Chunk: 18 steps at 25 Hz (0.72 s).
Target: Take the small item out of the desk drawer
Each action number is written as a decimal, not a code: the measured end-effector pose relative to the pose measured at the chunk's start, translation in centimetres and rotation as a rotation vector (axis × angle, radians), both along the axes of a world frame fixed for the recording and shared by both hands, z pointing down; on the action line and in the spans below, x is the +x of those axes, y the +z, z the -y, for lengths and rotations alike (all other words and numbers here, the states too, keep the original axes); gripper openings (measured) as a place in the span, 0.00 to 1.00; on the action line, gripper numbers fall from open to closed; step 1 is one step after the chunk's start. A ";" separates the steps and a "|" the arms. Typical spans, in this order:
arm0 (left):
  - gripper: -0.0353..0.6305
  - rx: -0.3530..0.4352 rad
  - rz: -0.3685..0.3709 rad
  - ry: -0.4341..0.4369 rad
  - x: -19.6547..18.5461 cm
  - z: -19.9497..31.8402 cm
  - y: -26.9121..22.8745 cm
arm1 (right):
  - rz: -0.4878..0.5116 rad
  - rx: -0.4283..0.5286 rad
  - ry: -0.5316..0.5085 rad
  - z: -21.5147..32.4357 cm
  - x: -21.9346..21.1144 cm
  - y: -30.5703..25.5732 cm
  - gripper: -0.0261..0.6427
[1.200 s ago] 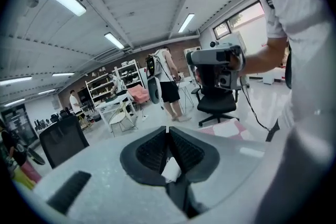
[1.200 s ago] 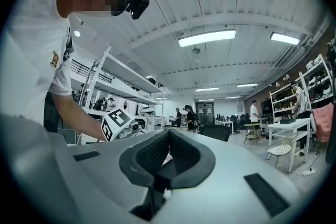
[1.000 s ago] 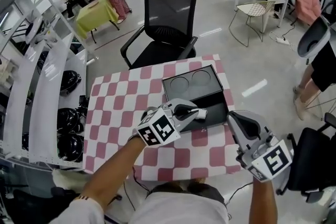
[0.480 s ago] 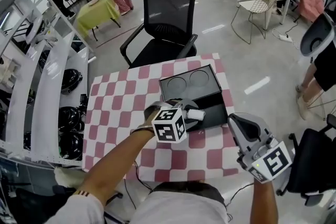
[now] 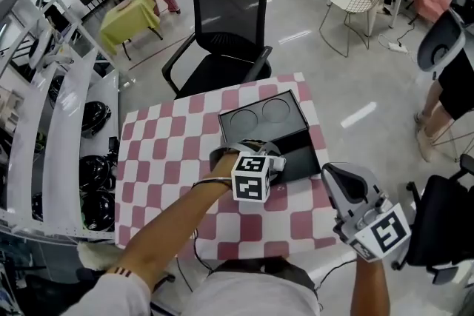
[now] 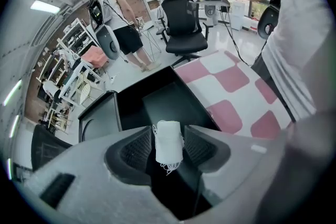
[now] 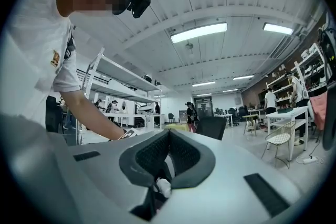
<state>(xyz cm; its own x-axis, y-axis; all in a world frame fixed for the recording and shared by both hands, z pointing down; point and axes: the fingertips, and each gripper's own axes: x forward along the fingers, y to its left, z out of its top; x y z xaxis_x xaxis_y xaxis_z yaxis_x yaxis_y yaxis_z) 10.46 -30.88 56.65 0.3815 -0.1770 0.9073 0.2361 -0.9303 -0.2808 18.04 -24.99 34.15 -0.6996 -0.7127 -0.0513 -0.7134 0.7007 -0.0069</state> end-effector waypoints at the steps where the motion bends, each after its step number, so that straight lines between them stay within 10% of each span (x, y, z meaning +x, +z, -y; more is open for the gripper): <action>1: 0.36 0.002 0.016 0.004 -0.1 0.1 0.4 | 0.000 -0.004 0.003 0.0 0.0 0.1 0.06; 18: 0.33 0.020 0.101 0.049 0.3 0.8 2.8 | 0.031 -0.033 0.033 0.2 0.2 1.4 0.06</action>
<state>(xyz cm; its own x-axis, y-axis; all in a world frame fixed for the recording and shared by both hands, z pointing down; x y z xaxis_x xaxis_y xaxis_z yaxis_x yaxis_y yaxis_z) 10.78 -31.69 59.41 0.2974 -0.1790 0.9378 0.3091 -0.9113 -0.2720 18.25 -25.22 35.54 -0.6738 -0.7373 -0.0484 -0.7355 0.6755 -0.0518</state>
